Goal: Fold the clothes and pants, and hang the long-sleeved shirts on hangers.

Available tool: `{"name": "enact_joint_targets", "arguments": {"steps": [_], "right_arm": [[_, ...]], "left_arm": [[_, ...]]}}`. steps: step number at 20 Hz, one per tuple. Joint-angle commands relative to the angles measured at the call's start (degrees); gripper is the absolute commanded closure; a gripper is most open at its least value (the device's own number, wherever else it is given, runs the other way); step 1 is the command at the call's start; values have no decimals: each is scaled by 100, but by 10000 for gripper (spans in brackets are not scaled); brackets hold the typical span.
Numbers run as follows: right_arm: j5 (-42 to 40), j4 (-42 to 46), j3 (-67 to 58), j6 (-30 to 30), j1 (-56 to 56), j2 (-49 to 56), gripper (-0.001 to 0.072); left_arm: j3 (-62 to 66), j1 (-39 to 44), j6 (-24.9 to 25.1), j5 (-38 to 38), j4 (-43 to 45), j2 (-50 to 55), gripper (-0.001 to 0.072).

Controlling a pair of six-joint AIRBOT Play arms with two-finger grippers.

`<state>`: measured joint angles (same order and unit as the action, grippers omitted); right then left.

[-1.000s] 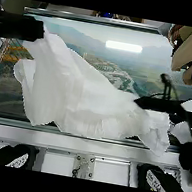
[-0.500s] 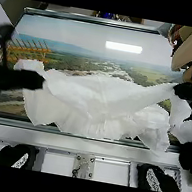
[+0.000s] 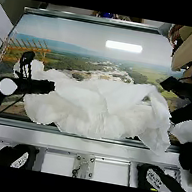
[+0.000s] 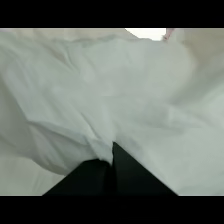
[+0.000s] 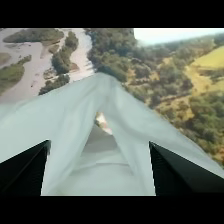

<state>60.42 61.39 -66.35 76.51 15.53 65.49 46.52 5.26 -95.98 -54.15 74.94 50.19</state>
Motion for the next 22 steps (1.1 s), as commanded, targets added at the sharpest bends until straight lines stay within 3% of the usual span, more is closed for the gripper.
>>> {"name": "enact_joint_targets", "arguments": {"steps": [1, 5, 7, 9, 13, 15, 22], "right_arm": [[20, -601, -4, -881, -273, -256, 79], [459, 321, 0, -601, -1884, -750, 87], [420, 1757, 0, 271, -3257, -754, 88], [389, 3237, 0, 1517, -4555, -546, 87], [396, 5154, 0, 3115, -6306, 317, 87], [398, 5654, 0, 3346, -6662, 824, 87], [389, 5737, 0, 3346, -6773, 1751, 87]], "left_arm": [[629, -354, -4, -232, -15, 675, 693], [1069, -345, 0, -549, -9, 1001, 693], [1058, -267, 0, -538, 0, 1014, 693], [1049, -181, 2, -533, 2, 1012, 693], [1049, -15, 68, -533, 15, 1012, 693], [1049, -13, 68, -538, 11, 1012, 692], [1049, -118, 68, -542, 15, 1012, 693]]}}
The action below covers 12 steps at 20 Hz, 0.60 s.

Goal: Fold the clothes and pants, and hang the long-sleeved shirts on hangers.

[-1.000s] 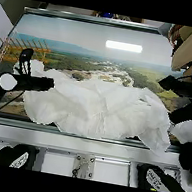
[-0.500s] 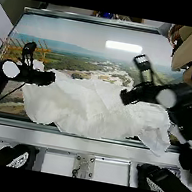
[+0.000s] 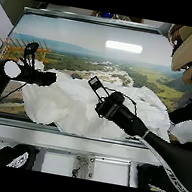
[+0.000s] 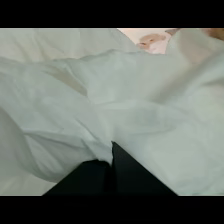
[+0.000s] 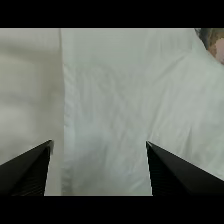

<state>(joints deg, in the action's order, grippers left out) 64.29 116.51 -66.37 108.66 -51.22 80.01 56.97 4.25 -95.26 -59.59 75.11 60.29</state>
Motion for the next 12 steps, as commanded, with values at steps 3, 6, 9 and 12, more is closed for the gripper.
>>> {"name": "enact_joint_targets", "arguments": {"steps": [3, 6, 9, 12], "right_arm": [[-44, 236, 0, 133, -101, 431, 87], [-85, 299, 0, 133, -83, 483, 87], [-59, 352, 0, 181, 168, 328, 87], [-61, 343, 0, 415, 632, 24, 87]], "left_arm": [[4, -17, -4, 4, -2, 2, 693], [4, -17, 9, 2, 0, 2, 693], [4, -17, 149, 0, 2, 2, 693], [4, -17, 203, -20, 2, 2, 693]]}}
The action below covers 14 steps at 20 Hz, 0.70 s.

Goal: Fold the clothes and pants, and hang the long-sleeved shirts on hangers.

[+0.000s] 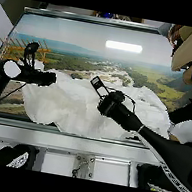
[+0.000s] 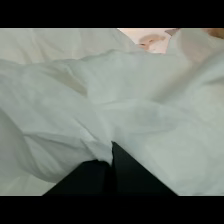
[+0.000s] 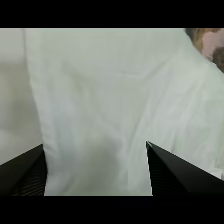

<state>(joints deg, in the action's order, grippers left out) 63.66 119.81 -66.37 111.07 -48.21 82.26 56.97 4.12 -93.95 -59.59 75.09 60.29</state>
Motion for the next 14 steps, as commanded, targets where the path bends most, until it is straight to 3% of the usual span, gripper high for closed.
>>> {"name": "enact_joint_targets", "arguments": {"steps": [1, 12, 13, 14], "right_arm": [[4, -4, 0, 190, 509, -275, 87], [-61, -1508, 2, 275, 715, 55, 90], [-63, -1506, 2, 271, 708, 55, 201], [-61, -1427, 2, 271, 713, 26, 482]], "left_arm": [[4, -4, 74, -20, 4, 2, 693], [4, -4, 120, -20, 37, 2, 693], [4, -4, 120, -26, 39, 2, 693], [4, -7, 144, -37, 42, 2, 693]]}}
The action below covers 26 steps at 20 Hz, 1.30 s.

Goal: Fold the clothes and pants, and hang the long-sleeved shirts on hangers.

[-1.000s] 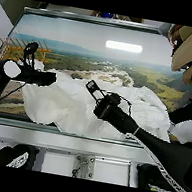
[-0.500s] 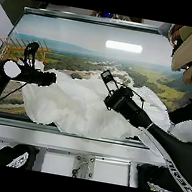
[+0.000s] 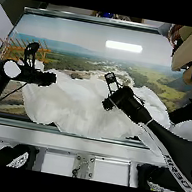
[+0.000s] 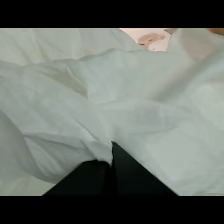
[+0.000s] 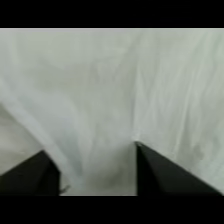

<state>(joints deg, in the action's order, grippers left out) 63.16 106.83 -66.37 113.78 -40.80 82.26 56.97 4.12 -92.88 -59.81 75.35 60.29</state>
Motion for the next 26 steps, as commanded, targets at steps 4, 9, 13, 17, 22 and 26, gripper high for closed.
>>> {"name": "enact_joint_targets", "arguments": {"steps": [4, 9, 13, 17, 22, 26], "right_arm": [[398, 195, -2, -33, -22, -564, 698], [1060, -619, -2, 50, -24, -1969, 699], [852, -708, -2, 540, -24, -2479, 699], [691, -708, -2, 831, -24, -2500, 699], [232, -798, -4, 1102, -24, -2555, 699], [219, -1032, -4, 1099, -24, -2568, 698]], "left_arm": [[11, -4, 750, -7, 166, 2, 693], [28, -4, 802, -9, 831, 0, 606], [494, 151, 107, -332, 846, -87, 90], [24, 1561, -507, 4, 852, -846, 90], [-953, 3827, -1624, 1040, 960, -1115, 91], [-535, 4819, -2129, 872, 1993, -35, 92]]}}
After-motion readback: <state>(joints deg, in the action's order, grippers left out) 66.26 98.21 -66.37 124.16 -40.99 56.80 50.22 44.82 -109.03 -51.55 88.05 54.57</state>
